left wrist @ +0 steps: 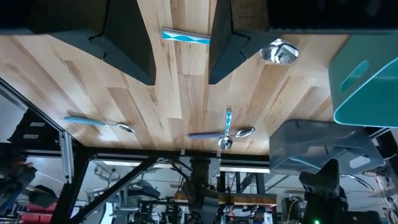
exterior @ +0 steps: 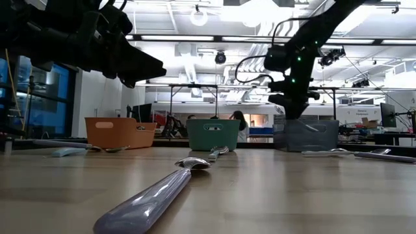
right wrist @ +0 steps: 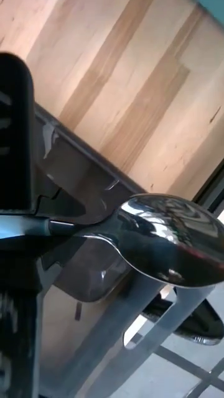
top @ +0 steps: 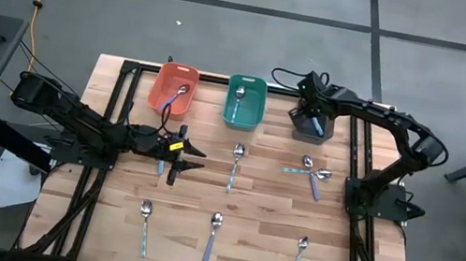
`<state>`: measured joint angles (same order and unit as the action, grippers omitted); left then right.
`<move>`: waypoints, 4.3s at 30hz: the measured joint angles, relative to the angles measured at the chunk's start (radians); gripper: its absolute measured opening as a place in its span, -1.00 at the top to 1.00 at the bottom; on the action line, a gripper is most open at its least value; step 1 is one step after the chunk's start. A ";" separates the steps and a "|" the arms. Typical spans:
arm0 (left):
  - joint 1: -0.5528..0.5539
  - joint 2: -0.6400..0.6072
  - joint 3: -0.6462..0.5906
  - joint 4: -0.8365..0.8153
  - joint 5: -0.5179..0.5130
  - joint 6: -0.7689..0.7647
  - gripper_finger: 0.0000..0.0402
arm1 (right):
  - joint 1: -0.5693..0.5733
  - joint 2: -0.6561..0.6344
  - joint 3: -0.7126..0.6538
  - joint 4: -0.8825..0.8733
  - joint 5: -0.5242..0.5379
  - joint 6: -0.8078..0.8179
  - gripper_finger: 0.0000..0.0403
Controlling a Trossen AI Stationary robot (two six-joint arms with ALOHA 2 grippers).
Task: Sort silverware by color (type)
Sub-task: Put the blue spoon into the black bin, then put the purple spoon into the orange bin
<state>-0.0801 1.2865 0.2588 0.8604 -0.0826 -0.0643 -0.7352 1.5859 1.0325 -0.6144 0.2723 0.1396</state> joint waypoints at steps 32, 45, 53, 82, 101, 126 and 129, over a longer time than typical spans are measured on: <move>0.000 0.000 0.000 -0.002 0.000 -0.002 0.30 | -0.003 0.103 0.000 -0.025 0.016 -0.069 0.66; 0.000 0.000 0.000 -0.003 0.000 -0.002 0.30 | 0.108 -0.113 0.000 -0.024 0.067 -0.111 0.98; 0.000 0.000 0.000 -0.003 0.000 -0.002 0.30 | 0.258 -0.167 -0.003 0.142 0.079 -0.097 0.99; 0.008 0.000 0.098 -0.584 -0.049 -0.102 0.32 | 0.837 -0.176 -0.369 0.871 0.250 -0.141 1.00; 0.070 0.000 0.361 -1.416 -0.204 -0.214 0.08 | 0.853 -0.176 -0.368 0.933 0.242 -0.192 1.00; 0.246 -0.170 0.393 -1.714 0.048 -0.211 -0.03 | 0.660 -0.175 -0.368 0.941 -0.009 -0.318 1.00; 0.262 -0.121 0.393 -1.713 0.048 -0.203 -0.03 | 0.660 -0.175 -0.368 0.941 -0.011 -0.345 1.00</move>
<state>0.1817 1.1659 0.6514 -0.8528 -0.0350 -0.2675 -0.0753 1.4109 0.6643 0.3267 0.2617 -0.2054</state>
